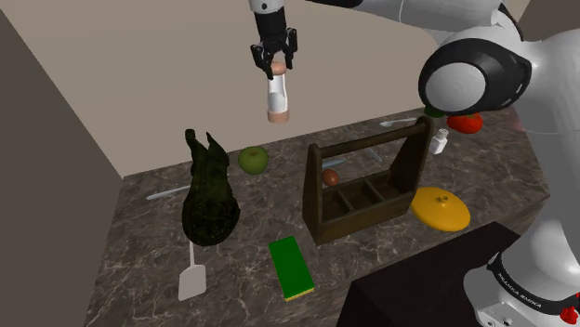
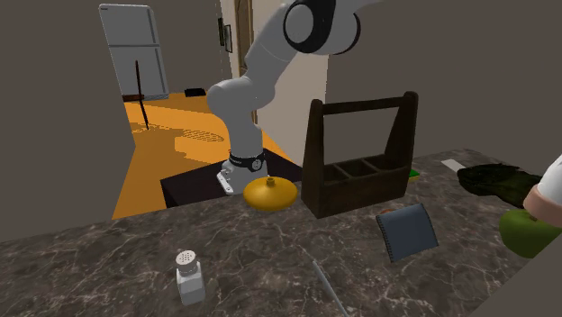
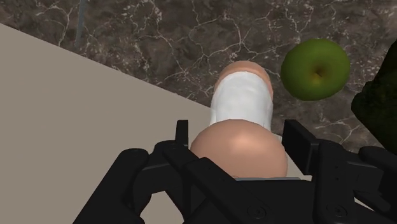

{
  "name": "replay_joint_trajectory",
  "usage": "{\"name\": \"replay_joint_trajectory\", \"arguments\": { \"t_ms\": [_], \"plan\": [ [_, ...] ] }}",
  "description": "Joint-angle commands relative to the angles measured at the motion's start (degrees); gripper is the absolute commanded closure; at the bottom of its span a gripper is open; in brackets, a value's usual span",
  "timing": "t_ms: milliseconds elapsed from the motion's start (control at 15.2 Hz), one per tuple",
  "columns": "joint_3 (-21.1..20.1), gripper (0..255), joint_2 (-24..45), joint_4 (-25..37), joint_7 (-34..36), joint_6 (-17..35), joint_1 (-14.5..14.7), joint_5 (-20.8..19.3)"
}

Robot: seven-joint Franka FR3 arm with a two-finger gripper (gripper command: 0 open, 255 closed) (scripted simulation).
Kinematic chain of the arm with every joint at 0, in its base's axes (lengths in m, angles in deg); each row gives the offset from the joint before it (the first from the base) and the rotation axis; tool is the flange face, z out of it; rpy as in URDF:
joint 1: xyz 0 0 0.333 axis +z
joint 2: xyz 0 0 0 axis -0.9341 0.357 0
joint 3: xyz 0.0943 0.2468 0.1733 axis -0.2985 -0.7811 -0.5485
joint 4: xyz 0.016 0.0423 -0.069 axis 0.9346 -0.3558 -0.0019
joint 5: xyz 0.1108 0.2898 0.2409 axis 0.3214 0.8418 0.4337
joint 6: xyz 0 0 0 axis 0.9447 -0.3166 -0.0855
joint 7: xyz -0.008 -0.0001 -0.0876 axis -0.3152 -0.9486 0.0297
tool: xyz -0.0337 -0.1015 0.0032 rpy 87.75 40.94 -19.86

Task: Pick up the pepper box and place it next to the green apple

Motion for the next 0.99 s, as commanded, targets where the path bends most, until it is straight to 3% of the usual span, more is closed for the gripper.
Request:
{"name": "replay_joint_trajectory", "arguments": {
  "t_ms": [0,396,924],
  "plan": [
    [0.0,255,-1.1,-3.2,0.6,2.1,0.4,-0.1],
    [-0.1,255,-5.3,-15.2,1.6,9.7,0.8,-0.5],
    [-0.2,255,-7.4,-24.8,2.7,17.2,1.1,-0.7]
  ]
}}
